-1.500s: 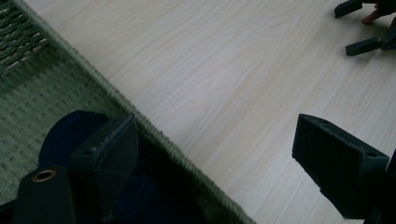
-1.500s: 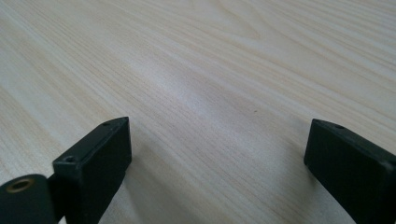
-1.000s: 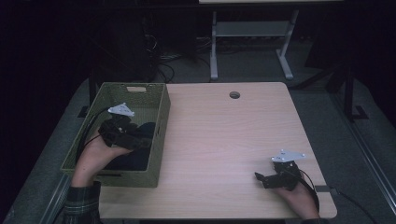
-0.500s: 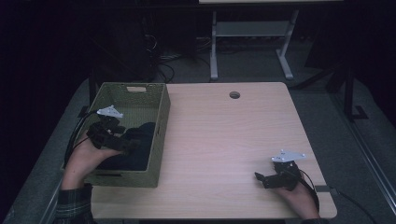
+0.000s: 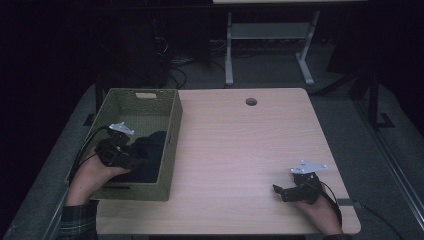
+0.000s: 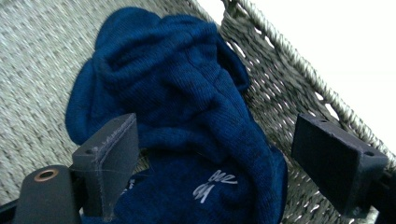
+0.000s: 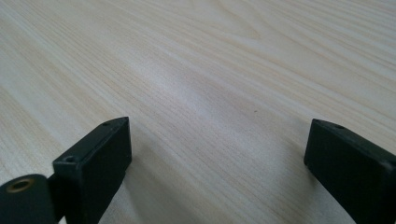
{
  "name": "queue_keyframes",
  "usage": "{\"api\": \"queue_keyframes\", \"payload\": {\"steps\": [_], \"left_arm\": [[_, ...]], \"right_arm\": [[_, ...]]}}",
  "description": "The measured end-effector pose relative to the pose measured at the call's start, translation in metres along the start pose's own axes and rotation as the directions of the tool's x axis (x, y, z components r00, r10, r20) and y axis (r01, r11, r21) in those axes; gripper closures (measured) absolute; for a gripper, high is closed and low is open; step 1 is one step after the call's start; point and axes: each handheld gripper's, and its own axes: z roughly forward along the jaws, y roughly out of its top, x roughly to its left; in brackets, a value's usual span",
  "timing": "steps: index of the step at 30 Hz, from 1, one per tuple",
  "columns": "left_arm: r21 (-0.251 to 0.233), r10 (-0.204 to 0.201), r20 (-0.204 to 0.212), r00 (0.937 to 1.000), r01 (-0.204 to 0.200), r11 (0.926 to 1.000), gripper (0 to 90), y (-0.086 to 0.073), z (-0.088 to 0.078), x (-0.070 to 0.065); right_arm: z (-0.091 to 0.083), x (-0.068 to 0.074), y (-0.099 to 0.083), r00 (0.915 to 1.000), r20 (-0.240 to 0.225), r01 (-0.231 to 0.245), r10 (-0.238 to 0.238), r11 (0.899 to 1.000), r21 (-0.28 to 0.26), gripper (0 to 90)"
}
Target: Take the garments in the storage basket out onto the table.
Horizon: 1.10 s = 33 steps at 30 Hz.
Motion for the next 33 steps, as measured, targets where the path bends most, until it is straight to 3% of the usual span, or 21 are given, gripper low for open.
{"api": "queue_keyframes", "payload": {"steps": [11, 22, 25, 30, 33], "left_arm": [[0.118, 0.014, -0.002, 0.9999, -0.014, 0.9929, 14.9, -0.001, 0.019, -0.002], [0.176, 0.025, 0.001, 0.9997, -0.025, 0.9841, 25.4, 0.001, 0.033, -0.005], [0.183, 0.022, 0.019, 0.9996, -0.025, 0.9828, 33.7, 0.001, 0.034, -0.004], [0.209, -0.005, 0.073, 0.9974, -0.011, 0.9779, 57.6, 0.001, 0.036, -0.003], [0.218, -0.007, 0.075, 0.9971, -0.010, 0.9758, 67.3, 0.002, 0.037, -0.003]], "right_arm": [[0.000, 0.000, 0.000, 1.0000, 0.000, 0.000, 0.000, 1.000, 0.000, 7.1], [0.000, 0.000, 0.000, 1.0000, 0.000, 0.000, 0.000, 1.000, 0.000, 7.1], [0.000, 0.000, 0.000, 1.0000, 0.000, 0.000, 0.000, 1.000, 0.000, 7.1], [0.000, 0.000, 0.000, 1.0000, 0.000, 0.000, 0.000, 1.000, 0.001, 7.1], [0.000, 0.000, 0.000, 1.0000, 0.000, 0.000, 0.000, 1.000, 0.000, 7.1]]}}
